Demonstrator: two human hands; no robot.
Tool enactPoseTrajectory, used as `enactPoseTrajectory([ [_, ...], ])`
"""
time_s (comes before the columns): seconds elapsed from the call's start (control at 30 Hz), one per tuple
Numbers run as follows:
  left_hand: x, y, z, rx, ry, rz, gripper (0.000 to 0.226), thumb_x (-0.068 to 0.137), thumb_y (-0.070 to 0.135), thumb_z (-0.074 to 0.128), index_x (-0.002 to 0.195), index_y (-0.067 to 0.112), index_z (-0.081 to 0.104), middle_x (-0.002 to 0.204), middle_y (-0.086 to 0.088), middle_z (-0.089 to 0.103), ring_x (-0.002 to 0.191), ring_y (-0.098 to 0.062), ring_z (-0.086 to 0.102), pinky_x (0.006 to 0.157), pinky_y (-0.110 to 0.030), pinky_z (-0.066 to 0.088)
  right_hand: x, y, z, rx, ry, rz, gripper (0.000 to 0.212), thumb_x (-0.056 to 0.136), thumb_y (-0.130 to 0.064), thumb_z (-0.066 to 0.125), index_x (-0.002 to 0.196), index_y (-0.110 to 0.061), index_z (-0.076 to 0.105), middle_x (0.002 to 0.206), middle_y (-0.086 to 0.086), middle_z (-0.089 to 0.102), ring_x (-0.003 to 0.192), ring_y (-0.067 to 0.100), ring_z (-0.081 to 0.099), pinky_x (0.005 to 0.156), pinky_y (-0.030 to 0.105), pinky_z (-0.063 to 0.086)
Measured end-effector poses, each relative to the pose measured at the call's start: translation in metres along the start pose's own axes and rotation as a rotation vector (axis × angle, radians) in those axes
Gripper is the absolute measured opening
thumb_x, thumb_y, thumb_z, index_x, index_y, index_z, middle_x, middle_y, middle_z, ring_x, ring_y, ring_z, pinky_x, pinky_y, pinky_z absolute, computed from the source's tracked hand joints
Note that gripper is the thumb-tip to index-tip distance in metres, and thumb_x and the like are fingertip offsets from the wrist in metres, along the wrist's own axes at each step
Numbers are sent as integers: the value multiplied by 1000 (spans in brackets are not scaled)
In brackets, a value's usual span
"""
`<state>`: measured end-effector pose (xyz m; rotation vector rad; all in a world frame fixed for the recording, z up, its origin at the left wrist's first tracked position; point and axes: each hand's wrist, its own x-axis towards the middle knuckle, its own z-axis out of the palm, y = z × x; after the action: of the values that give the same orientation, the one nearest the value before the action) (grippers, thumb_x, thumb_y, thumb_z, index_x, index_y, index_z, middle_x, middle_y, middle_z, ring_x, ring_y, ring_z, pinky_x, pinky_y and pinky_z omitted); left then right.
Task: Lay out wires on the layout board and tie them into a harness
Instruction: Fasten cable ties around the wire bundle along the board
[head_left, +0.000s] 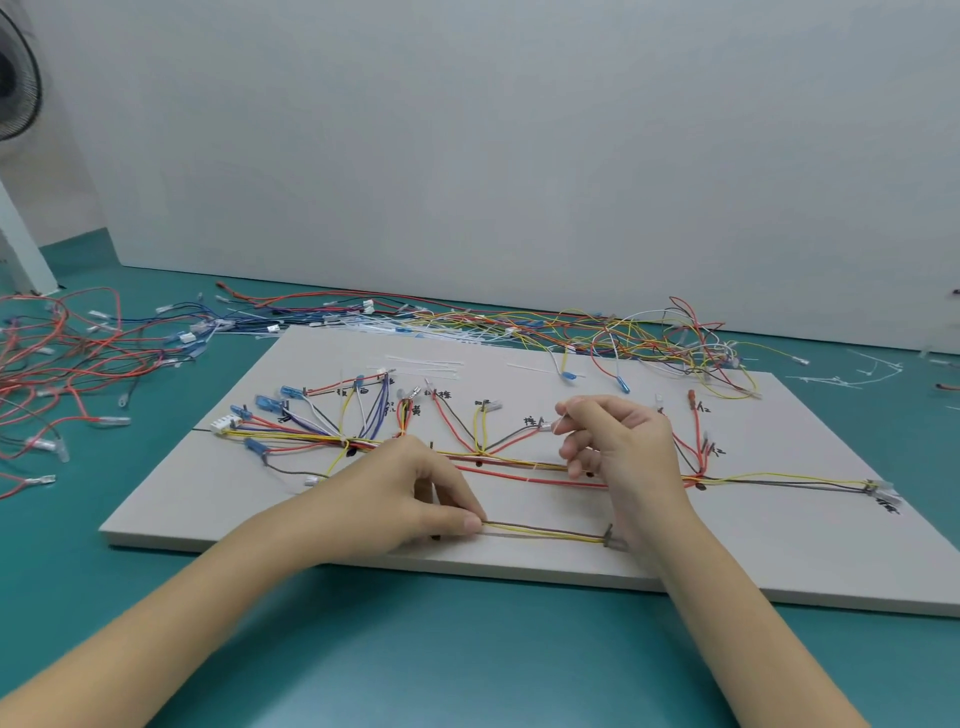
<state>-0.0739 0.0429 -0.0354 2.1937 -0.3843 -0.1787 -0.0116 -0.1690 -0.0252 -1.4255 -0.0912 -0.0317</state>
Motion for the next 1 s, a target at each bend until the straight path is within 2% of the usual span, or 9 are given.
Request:
enactPoseTrajectory([
  [0.13, -2, -5, -1, -67, -5, -3, 3, 80, 34, 76, 81, 35, 78, 77, -1, 72, 62, -10, 57, 57, -25, 46, -2, -1, 0, -5, -51, -16, 18, 85, -4, 66, 69, -9, 74, 66, 11, 67, 51, 17, 61, 40, 21, 45],
  [0.33, -4, -6, 0, -99, 41, -3, 17, 71, 48, 73, 81, 34, 78, 77, -6, 72, 62, -15, 59, 59, -36, 49, -4, -2, 1, -6, -82, -58, 18, 86, -3, 66, 69, -7, 72, 67, 13, 69, 54, 21, 66, 42, 23, 48],
  [0.47, -9, -10, -8, -120, 29, 1, 1, 80, 30, 78, 81, 30, 79, 74, -2, 72, 61, -9, 58, 58, -27, 48, -6, -2, 4, -47, -109, -155, 12, 87, 1, 64, 77, -2, 67, 64, 13, 69, 53, 22, 67, 42, 26, 50],
  [0.53, -10, -10, -13, -125, 12, -8, 3, 81, 26, 78, 82, 28, 79, 75, -3, 73, 62, -10, 58, 59, -26, 48, -7, -1, 8, -53, -127, -154, 9, 88, 1, 64, 79, -3, 66, 66, 14, 70, 55, 23, 69, 43, 27, 52],
  [0.7, -13, -11, -17, -81, 8, -34, 2, 82, 31, 77, 82, 29, 78, 74, -5, 73, 59, -10, 54, 55, -26, 46, -6, 2, 21, -138, -178, -154, 6, 86, 2, 66, 81, -1, 65, 71, 16, 71, 61, 22, 71, 47, 28, 54],
  [0.77, -15, -13, -21, -58, 40, -34, 2, 81, 32, 77, 81, 31, 78, 70, -2, 71, 56, -7, 51, 53, -21, 41, -6, 4, 26, -192, -214, -137, 8, 85, 2, 66, 79, -3, 65, 71, 18, 71, 60, 21, 71, 47, 26, 54],
  [0.83, -17, -14, -24, -40, 67, -34, 3, 81, 31, 78, 79, 34, 78, 65, 1, 69, 54, -3, 48, 52, -18, 37, -8, 8, 32, -239, -256, -112, 9, 85, 3, 65, 78, -3, 65, 69, 20, 69, 59, 19, 69, 48, 26, 53],
  [0.93, -17, -14, -23, -25, 75, -31, 6, 82, 28, 77, 80, 34, 78, 67, -3, 67, 57, -6, 47, 54, -21, 35, -13, 16, 37, -287, -310, -81, 7, 84, 2, 65, 77, 0, 65, 66, 19, 67, 56, 20, 64, 49, 30, 54],
  [1.0, -17, -13, -22, -43, 83, -29, 9, 83, 25, 76, 81, 34, 77, 63, 2, 63, 56, -7, 45, 53, -19, 34, -17, 20, 40, -294, -345, -51, 10, 84, 2, 65, 75, -3, 66, 67, 19, 67, 57, 23, 63, 49, 29, 54],
])
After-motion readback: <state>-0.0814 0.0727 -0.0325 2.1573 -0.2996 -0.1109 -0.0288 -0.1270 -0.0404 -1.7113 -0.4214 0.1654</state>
